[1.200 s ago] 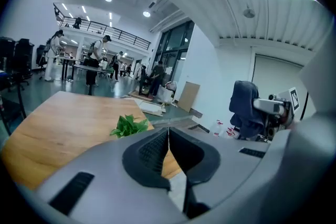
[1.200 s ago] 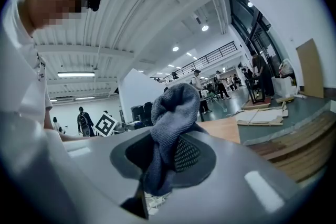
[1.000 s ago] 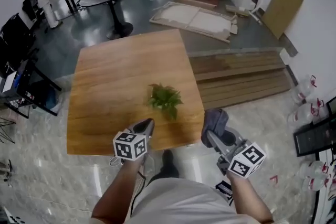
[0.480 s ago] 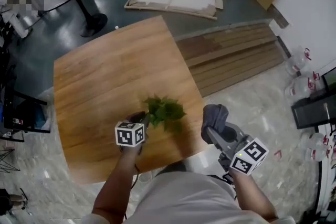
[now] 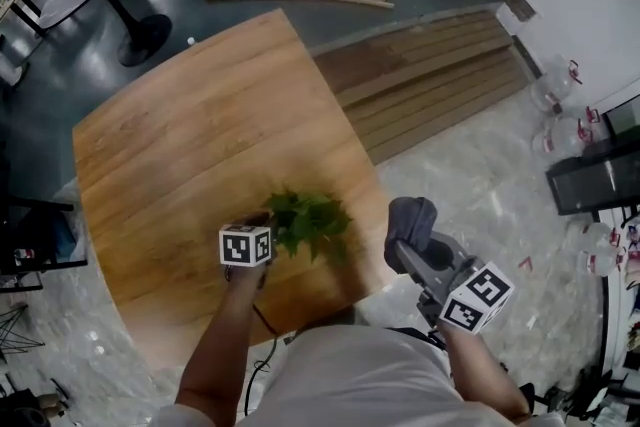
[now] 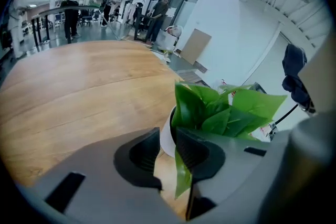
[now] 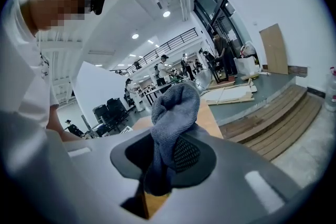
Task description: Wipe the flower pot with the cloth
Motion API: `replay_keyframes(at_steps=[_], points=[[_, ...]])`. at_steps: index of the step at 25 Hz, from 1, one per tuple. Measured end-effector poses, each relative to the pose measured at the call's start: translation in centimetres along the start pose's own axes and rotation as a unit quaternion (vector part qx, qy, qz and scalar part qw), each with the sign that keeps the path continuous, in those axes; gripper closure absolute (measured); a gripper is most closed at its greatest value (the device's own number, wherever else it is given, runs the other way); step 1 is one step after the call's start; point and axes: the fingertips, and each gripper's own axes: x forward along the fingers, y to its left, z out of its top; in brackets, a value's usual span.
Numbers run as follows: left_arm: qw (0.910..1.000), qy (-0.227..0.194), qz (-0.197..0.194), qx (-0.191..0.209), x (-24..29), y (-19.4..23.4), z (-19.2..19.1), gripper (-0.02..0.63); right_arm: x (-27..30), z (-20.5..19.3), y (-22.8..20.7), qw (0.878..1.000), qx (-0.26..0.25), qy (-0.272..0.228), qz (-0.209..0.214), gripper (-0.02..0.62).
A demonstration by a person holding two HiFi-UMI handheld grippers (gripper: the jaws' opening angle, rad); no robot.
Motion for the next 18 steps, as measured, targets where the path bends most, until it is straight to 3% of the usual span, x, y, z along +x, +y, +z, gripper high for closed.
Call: replay_keyframes(at_steps=[5, 9, 13, 18], points=[[0.9997, 0.007, -0.012, -0.018, 1.3, 0.6, -0.5, 0.523, 0.9, -0.7, -0.3, 1.0, 0.007, 0.008, -0.001, 0.53], [0.9993, 0.009, 0.0, -0.036, 1.4, 1.9, -1.9, 0.588, 1.7, -1.5, -0.2, 1.0, 0.006, 0.014, 0.005, 0.531], [0.9943, -0.003, -0.022, -0.104, 0.8, 2.2, -3.3, 0.589, 3.4, -3.0, 0.0, 0.999, 0.002, 0.03, 0.026, 0.531], [0.977, -0.023, -0.053, -0.205, 0.5, 1.9, -5.9, 0.589, 9.4, -9.4, -2.9, 0.996, 0.029, 0.069, 0.047, 0.531]])
